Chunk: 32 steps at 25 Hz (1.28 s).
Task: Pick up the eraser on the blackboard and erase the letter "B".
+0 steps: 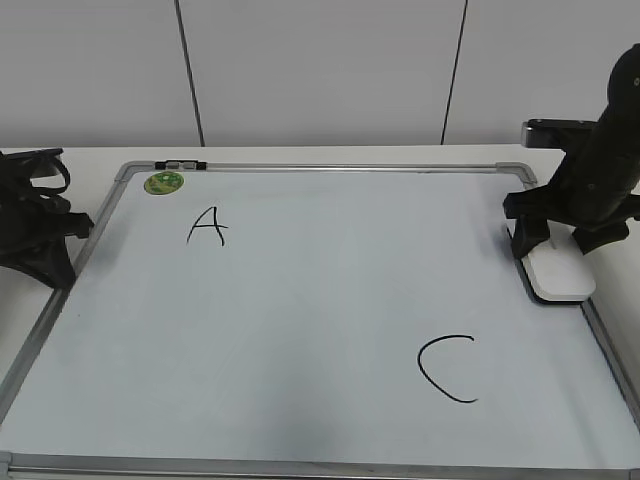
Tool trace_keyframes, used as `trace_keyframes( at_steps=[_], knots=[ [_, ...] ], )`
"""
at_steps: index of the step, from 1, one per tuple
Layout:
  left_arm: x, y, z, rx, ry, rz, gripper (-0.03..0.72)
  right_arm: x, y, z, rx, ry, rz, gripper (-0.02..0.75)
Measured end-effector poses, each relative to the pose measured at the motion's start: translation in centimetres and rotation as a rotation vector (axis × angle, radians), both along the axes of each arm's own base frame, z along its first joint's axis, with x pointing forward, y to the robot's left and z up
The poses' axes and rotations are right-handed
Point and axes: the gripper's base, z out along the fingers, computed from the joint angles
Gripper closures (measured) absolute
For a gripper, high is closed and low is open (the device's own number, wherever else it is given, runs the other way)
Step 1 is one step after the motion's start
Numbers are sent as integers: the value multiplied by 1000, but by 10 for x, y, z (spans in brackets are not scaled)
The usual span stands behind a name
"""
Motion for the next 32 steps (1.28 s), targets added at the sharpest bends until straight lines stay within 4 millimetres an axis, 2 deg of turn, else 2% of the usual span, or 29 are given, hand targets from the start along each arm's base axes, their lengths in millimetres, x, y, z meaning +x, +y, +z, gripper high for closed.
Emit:
trace_keyframes(
  at_steps=[32],
  knots=[
    [0, 0, 0, 0, 0, 0, 651, -1, 0, 0, -1, 8, -1, 174]
  ],
)
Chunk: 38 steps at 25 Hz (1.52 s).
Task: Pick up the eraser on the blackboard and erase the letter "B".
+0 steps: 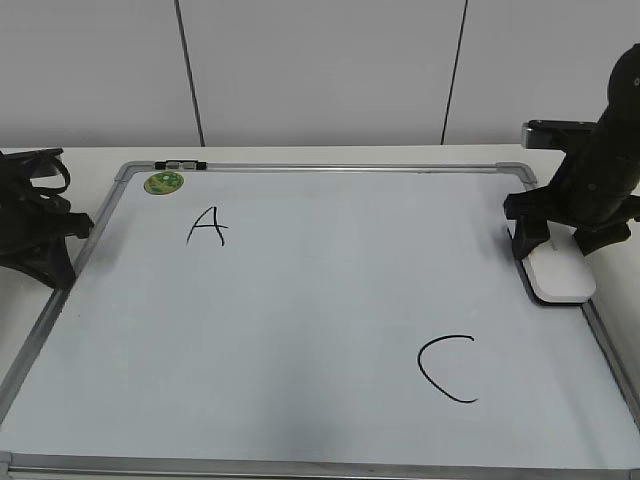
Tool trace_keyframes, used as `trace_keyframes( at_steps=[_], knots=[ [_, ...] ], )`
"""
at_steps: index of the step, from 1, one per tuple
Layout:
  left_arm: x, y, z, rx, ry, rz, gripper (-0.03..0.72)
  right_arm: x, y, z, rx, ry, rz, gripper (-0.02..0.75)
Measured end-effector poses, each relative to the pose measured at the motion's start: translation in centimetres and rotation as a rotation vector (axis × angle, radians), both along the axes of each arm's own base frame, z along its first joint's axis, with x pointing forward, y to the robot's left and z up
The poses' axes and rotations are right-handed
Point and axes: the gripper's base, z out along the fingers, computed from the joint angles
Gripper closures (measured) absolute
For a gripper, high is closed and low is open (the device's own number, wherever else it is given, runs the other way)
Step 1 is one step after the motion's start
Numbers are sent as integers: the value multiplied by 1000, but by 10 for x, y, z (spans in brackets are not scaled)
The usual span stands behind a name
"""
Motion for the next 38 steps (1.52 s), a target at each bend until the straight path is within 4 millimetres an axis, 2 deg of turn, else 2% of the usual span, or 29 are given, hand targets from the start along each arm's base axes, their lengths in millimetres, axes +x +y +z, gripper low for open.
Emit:
trace_keyframes(
  at_steps=[4, 8, 16, 21, 29, 33, 38],
  knots=[
    [0, 0, 0, 0, 0, 0, 651, 0, 0, -1, 2, 2, -2, 174],
    [0, 0, 0, 0, 0, -2, 651, 2, 1, -10, 8, 23, -6, 164],
    [0, 0, 0, 0, 0, -2, 651, 5, 1, -8, 10, 13, -7, 150],
    [0, 0, 0, 0, 0, -2, 650, 13, 1, 8, 9, 8, 0, 147],
    [0, 0, 0, 0, 0, -2, 626, 24, 0, 45, -21, 19, 25, 146],
    [0, 0, 0, -1, 0, -1, 536, 26, -1, 55, -23, 26, 28, 146],
    [0, 0, 0, -3, 0, 1, 330, 25, -1, 57, -23, 26, 28, 146]
  ],
)
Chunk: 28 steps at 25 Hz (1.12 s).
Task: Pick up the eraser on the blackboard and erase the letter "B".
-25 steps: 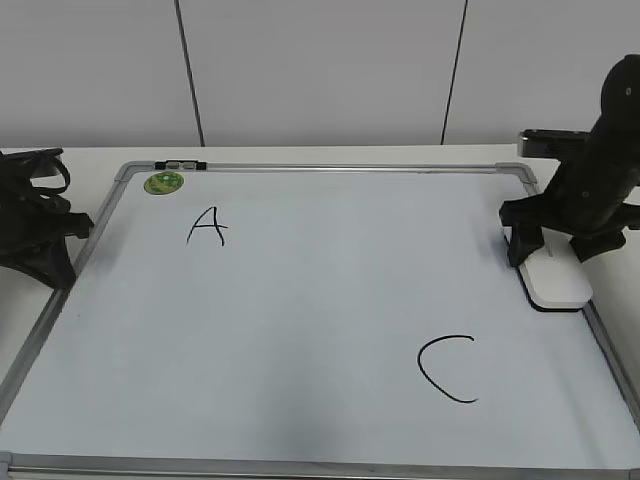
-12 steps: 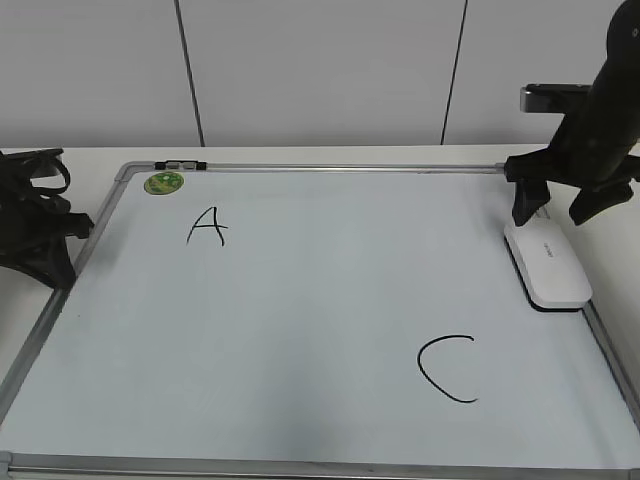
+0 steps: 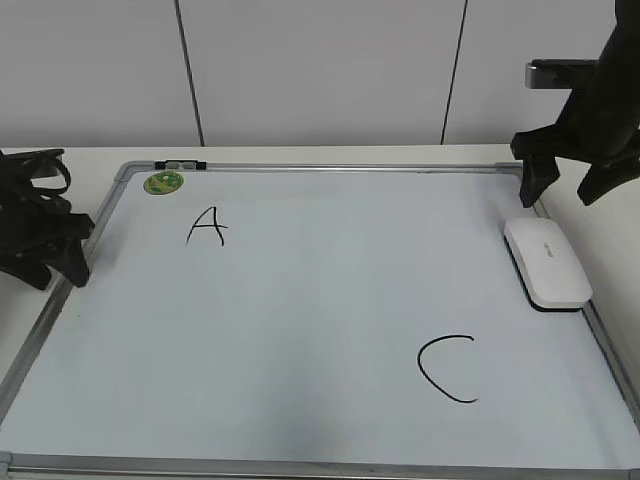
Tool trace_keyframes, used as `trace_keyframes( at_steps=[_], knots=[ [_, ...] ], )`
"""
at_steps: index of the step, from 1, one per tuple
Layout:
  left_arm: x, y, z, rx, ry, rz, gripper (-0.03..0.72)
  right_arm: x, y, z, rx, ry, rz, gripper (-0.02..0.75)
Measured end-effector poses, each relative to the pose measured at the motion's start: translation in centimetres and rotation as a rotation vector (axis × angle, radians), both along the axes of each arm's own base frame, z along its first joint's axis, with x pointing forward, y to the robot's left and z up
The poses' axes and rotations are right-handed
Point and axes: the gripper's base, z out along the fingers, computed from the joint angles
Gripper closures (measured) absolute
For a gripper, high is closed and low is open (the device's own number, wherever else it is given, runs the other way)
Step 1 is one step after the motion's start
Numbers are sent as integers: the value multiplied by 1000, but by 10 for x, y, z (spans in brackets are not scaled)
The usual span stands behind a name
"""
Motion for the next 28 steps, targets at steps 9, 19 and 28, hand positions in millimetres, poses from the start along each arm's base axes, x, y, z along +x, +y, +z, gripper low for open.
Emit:
trace_keyframes(
  at_steps=[9, 19, 28],
  knots=[
    [9, -2, 81, -15, -109, -33, 218, -24, 4, 62, -13, -95, 40, 146],
    [-30, 1, 186, 36, -213, -44, 218, -73, 5, 142, -30, -237, 61, 146],
    [-88, 1, 265, 45, -416, -7, 218, -124, 2, 200, -20, -401, 58, 146]
  ],
)
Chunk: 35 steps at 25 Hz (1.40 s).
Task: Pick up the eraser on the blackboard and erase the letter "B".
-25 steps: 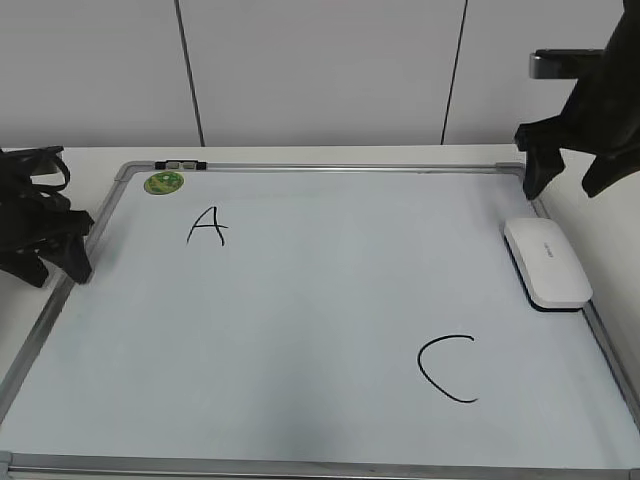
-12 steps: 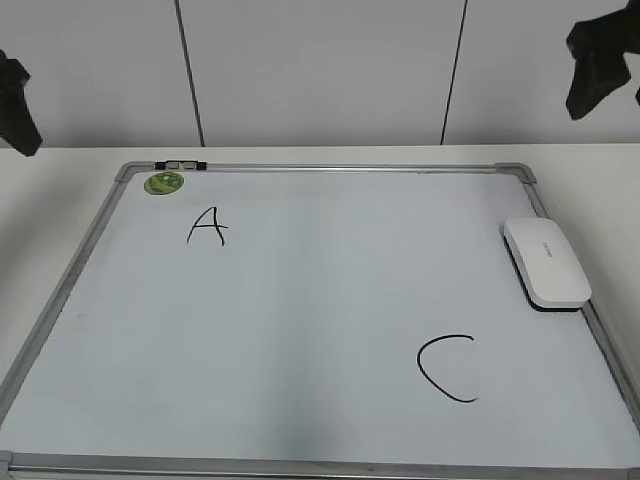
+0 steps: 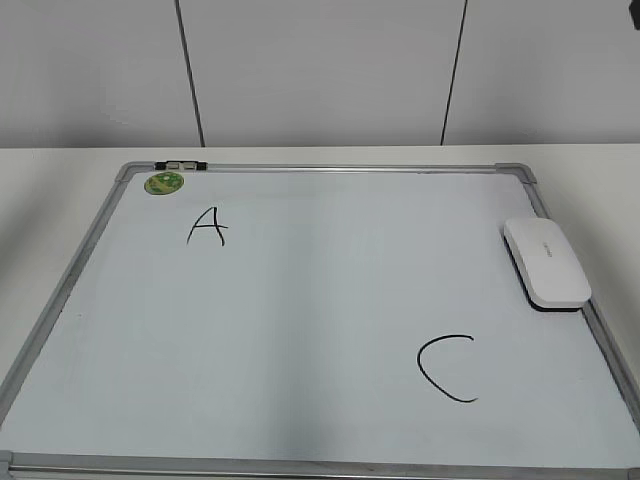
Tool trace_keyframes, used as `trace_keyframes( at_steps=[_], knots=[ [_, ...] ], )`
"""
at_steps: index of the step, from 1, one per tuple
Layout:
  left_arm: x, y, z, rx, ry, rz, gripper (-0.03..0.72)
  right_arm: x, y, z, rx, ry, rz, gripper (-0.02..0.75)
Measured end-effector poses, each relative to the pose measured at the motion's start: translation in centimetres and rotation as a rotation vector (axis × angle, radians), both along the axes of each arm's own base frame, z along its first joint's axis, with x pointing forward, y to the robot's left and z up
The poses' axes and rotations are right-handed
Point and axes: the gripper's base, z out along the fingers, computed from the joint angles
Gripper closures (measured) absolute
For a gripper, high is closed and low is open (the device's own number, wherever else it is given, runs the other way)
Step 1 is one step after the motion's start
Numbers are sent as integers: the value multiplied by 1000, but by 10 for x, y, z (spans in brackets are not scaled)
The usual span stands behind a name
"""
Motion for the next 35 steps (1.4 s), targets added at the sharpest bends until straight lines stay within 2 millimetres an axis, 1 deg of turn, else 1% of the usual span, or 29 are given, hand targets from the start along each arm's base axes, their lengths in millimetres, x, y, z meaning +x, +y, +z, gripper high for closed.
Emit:
trace_keyframes(
  at_steps=[1, 3, 4, 5, 7, 8, 10, 12, 19, 24, 25, 29, 35],
  knots=[
    [-8, 0, 4, 0, -12, 1, 218, -8, 0, 5, 2, -15, 0, 146],
    [-29, -1, 13, -1, -39, 3, 218, -26, -1, 14, 7, -42, 1, 146],
    [-38, -1, 12, -1, -37, 3, 218, -35, -2, 16, 9, -52, 2, 146],
    [-48, -1, 12, -1, -40, 3, 218, -49, -2, 22, 13, -75, 3, 146],
    [-72, -2, 14, -1, -53, 3, 218, -68, -4, 27, 14, -99, 3, 146],
    [-82, -2, 13, -1, -56, 3, 218, -82, -5, 31, 16, -120, 3, 146],
    [-101, -3, 13, -8, -68, 2, 218, -100, -6, 31, 17, -135, 3, 147],
    [-117, -5, 9, -24, -70, 0, 218, -120, -7, 29, 17, -148, 3, 147],
    [-165, -9, -9, -60, -78, -6, 218, -182, -11, -1, 26, -149, -8, 147],
    [-203, -10, -27, -68, -103, -8, 218, -218, -13, -26, 41, -158, -24, 147],
    [-213, -11, -33, -68, -110, -9, 218, -224, -14, -30, 43, -158, -26, 147],
    [-240, -11, -57, -70, -113, -10, 218, -243, -15, -49, 48, -165, -32, 147],
    [-266, -12, -101, -71, -74, -9, 218, -264, -17, -75, 46, -170, -35, 147]
  ],
)
